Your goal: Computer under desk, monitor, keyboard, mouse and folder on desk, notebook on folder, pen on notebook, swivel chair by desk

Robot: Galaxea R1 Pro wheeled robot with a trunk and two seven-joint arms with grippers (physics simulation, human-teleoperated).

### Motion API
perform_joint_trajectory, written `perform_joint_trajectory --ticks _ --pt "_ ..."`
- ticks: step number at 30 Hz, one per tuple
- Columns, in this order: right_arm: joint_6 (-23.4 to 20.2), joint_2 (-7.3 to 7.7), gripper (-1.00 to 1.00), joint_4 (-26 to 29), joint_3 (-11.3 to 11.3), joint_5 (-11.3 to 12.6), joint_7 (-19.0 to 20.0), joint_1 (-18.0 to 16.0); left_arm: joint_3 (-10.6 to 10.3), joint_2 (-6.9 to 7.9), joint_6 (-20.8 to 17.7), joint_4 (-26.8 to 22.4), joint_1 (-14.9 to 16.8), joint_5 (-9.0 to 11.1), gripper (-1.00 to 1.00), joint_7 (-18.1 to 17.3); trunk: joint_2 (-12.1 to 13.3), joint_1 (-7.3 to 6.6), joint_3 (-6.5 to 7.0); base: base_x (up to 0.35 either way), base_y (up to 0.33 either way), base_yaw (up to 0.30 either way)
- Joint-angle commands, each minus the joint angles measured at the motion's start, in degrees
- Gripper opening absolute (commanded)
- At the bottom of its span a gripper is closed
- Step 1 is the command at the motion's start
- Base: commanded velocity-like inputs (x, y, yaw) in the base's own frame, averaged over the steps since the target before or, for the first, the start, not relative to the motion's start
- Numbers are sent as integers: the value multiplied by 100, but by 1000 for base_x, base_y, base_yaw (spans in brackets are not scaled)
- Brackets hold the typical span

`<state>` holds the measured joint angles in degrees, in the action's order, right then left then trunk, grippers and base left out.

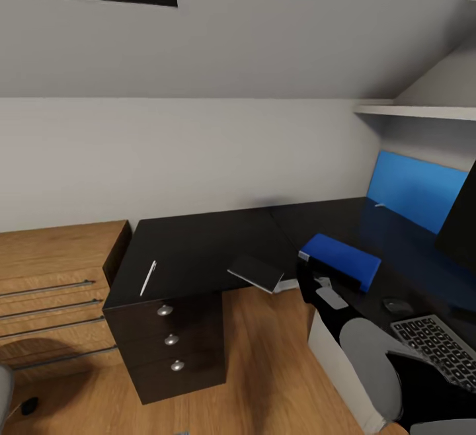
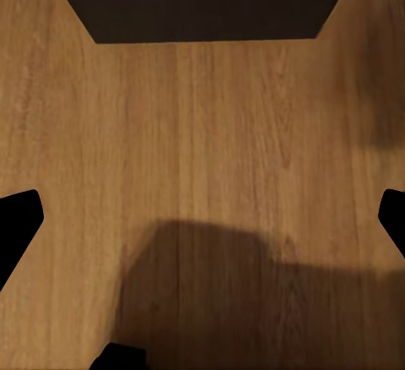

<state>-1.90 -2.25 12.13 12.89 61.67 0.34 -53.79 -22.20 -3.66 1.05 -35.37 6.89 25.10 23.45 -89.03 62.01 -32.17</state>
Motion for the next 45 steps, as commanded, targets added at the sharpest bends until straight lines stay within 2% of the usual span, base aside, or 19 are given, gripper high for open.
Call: perform_joint_trajectory --ticks 1,5,14,20,33,45 --pt "-14 -3 100 7 39 8 29 26 -39 6 12 -5 5 56 100 45 -45 22 -24 0 0 0" --pt "-7 -3 100 6 40 10 168 68 -40 6 12 -5 5 56 100 44 -205 110 -96 0 0 0" --pt "-9 -13 100 -6 41 11 1128 262 -39 6 17 -5 5 56 100 45 -566 308 -257 0 0 0" --pt "-43 -34 100 -36 39 12 1518 400 -39 6 18 -37 5 56 100 43 -807 439 -365 0 0 0" --pt "-236 -41 100 -249 37 15 1588 430 -39 6 18 -78 5 56 100 42 -1328 725 -598 0 0 0" --pt "-331 -181 100 -247 -3 -19 1655 431 -21 13 18 -77 5 56 100 27 -1328 725 -598 0 0 0"
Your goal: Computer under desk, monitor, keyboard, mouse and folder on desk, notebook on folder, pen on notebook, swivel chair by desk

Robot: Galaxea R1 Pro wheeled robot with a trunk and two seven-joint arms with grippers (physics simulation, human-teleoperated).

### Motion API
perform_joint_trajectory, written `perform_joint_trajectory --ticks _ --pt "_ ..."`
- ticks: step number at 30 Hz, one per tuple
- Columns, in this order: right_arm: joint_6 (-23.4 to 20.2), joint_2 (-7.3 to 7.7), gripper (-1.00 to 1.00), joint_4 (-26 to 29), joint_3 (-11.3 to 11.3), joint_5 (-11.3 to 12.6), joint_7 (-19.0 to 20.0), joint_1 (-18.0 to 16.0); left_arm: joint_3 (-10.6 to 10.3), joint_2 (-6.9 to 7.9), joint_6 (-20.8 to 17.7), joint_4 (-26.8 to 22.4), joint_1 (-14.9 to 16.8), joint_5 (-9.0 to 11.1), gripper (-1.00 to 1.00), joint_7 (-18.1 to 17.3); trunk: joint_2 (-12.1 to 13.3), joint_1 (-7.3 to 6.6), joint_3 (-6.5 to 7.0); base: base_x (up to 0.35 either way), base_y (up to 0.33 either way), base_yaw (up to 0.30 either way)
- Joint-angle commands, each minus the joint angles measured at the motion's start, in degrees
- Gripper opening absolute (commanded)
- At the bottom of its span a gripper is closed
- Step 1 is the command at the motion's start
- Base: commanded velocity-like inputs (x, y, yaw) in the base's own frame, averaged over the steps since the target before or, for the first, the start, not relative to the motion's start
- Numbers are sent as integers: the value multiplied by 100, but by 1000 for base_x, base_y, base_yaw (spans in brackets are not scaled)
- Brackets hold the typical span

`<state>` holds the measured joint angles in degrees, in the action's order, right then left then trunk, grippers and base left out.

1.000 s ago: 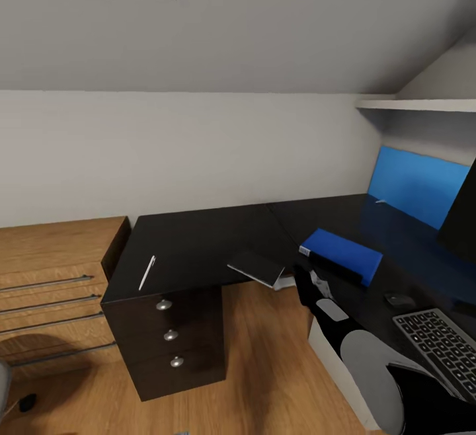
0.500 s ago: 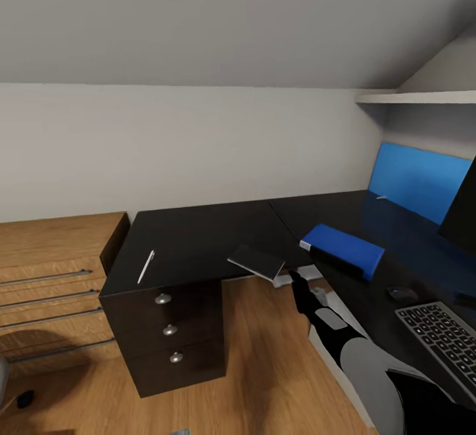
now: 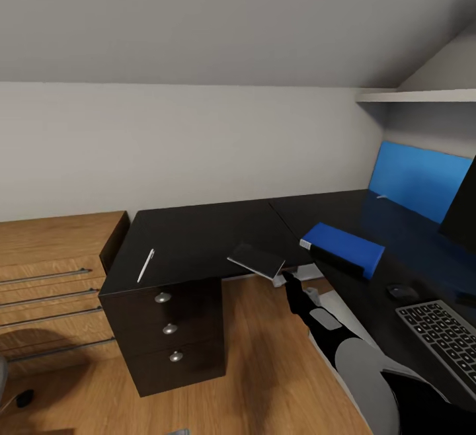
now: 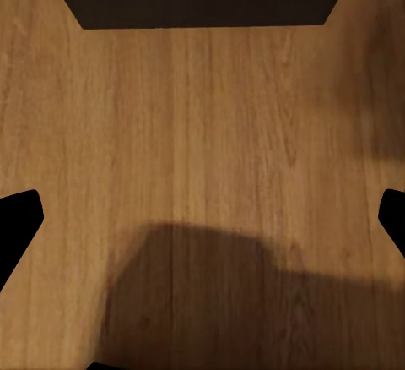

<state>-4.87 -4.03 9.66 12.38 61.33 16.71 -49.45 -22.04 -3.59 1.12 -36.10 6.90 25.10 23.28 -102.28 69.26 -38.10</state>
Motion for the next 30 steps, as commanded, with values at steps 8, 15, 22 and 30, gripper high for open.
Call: perform_joint_trajectory --ticks 8,15,22,30 --pt "-29 -21 100 1 45 11 101 -3 -30 4 13 -2 5 57 100 45 -3 -1 -5 0 0 0" --pt "-24 -24 100 1 45 6 187 -3 -29 5 12 -2 5 57 100 45 -3 -1 -5 0 0 0" --pt "-23 -29 100 1 41 3 222 3 -35 5 12 -2 5 57 100 45 -3 -1 -5 0 0 0" --pt "-25 -125 100 -1 -81 2 227 6 -37 6 17 -2 5 56 100 45 -3 -1 -5 0 0 0"
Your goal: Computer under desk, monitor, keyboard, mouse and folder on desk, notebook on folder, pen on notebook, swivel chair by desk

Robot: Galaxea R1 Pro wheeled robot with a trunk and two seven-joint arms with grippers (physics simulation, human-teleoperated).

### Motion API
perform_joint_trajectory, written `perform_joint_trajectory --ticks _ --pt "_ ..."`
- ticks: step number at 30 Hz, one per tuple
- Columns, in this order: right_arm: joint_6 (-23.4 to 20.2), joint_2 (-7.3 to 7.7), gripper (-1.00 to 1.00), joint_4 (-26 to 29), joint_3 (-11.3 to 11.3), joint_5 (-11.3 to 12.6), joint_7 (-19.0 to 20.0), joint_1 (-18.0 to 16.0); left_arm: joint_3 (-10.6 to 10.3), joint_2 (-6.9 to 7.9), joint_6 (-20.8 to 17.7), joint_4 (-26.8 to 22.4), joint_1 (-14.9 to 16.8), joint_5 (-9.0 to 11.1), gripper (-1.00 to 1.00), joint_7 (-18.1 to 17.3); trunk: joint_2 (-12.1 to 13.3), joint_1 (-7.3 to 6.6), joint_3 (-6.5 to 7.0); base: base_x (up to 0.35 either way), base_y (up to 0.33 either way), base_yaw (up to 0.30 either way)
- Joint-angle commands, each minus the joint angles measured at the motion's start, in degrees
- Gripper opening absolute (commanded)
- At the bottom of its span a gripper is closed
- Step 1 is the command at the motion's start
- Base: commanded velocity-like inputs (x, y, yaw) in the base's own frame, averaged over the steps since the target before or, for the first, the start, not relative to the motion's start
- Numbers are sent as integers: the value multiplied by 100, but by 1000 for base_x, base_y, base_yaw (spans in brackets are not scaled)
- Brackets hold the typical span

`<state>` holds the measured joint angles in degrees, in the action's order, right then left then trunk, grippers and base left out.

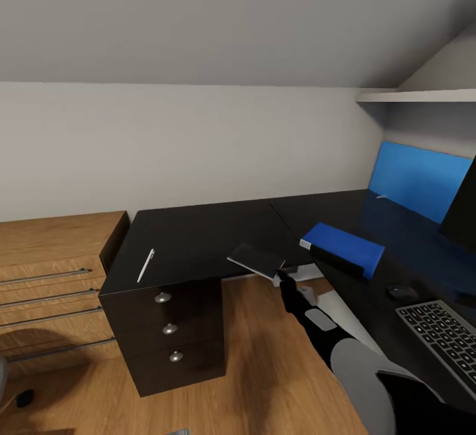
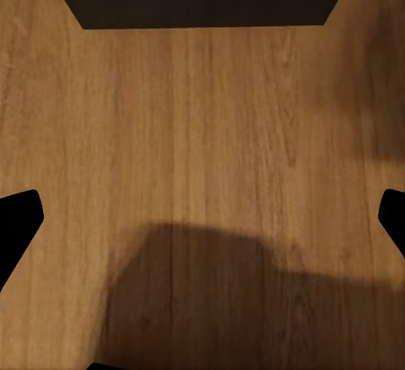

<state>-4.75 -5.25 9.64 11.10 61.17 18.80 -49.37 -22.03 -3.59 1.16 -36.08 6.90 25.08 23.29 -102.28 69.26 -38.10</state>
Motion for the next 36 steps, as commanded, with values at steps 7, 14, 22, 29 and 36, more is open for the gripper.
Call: perform_joint_trajectory --ticks 7,14,22,29,36 --pt "-35 -54 100 3 -158 18 19 -3 -38 7 8 -4 5 57 100 38 -3 -1 -5 0 0 0" --pt "-39 -71 100 3 -199 18 30 -3 -38 5 7 -4 5 51 100 34 -3 -1 -5 0 0 0" --pt "-36 -80 100 3 -206 18 36 -3 -38 6 7 -4 5 50 100 28 -3 -1 -5 0 0 0" --pt "-35 -85 100 3 -213 18 36 -3 -41 7 7 -2 5 48 100 21 78 -45 30 0 0 0" --pt "-34 -89 100 3 -214 18 36 -3 -42 6 8 1 5 42 100 16 358 -198 156 0 0 0"
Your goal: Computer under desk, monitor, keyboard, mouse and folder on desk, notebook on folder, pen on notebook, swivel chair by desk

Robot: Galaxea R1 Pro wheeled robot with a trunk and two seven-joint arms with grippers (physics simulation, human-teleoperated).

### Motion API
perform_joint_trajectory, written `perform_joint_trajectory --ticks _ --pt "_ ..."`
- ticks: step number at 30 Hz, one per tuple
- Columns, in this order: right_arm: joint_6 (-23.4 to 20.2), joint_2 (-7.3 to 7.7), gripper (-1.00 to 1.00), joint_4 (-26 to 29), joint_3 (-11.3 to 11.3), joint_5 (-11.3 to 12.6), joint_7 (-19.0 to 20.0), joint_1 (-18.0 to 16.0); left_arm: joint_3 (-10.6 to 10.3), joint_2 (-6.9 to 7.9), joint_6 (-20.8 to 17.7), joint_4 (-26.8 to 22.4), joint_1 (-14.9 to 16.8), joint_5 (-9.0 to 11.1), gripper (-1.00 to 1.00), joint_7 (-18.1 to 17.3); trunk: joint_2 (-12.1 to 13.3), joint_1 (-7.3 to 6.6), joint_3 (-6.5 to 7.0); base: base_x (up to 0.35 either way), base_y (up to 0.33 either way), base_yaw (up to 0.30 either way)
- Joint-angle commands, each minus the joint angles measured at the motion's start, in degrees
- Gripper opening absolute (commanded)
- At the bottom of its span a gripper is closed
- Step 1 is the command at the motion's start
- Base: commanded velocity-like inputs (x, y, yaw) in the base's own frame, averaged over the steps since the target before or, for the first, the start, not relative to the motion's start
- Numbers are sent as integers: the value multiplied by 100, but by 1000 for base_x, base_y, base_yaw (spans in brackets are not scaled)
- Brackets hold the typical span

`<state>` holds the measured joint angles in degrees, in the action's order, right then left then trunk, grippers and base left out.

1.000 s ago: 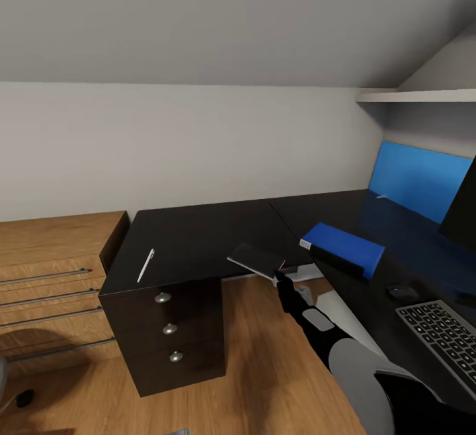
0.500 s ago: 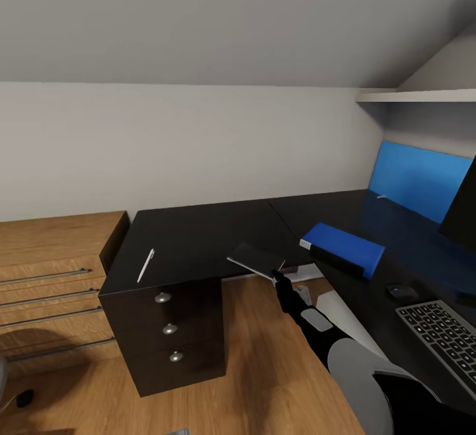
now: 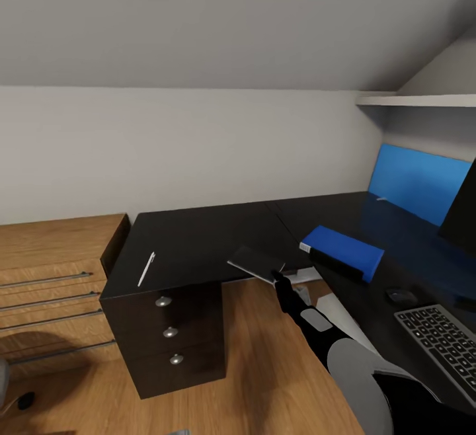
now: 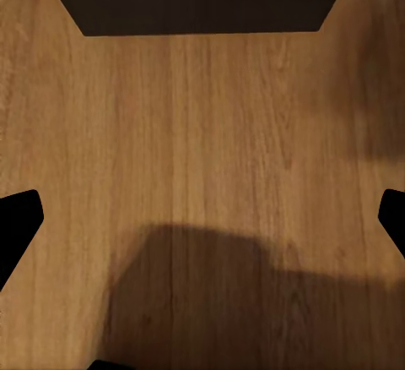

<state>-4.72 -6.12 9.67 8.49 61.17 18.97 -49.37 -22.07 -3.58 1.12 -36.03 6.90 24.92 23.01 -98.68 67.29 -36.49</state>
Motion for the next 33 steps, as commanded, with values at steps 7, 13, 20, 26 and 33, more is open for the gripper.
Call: perform_joint_trajectory --ticks 7,13,20,26,33 --pt "-38 -28 100 0 48 17 19 -3 -26 7 16 -1 5 57 100 34 39 -23 13 0 0 0" --pt "-38 -37 100 0 55 17 19 -2 -29 14 110 1 5 57 100 29 39 -23 13 15 63 0" --pt "-44 -33 100 0 56 17 19 -3 -33 8 181 7 5 57 100 34 39 -23 13 16 40 0" --pt "-46 -37 100 0 56 23 13 -3 -42 7 193 8 5 57 100 36 39 -23 13 2 6 0" --pt "-46 -30 100 0 56 18 10 -3 -54 7 197 8 5 55 100 36 39 -23 13 1 0 0"
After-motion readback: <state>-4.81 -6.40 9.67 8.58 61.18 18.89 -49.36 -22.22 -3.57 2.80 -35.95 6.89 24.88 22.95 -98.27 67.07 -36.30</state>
